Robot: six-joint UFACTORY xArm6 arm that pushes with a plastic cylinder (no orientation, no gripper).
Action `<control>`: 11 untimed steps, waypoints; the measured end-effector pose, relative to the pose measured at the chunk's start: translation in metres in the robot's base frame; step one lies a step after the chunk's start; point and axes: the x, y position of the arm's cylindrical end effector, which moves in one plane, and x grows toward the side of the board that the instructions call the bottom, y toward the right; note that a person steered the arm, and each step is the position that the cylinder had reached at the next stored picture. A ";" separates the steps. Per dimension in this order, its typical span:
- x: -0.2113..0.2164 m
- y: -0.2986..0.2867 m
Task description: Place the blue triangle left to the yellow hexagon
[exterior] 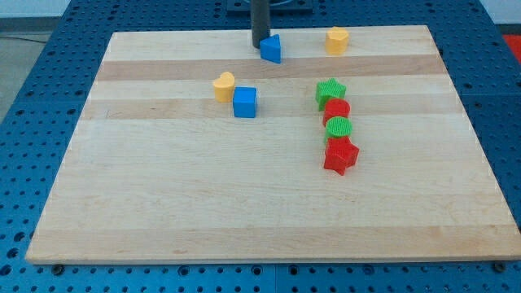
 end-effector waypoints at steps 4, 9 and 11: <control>0.029 -0.010; 0.049 0.063; 0.039 0.078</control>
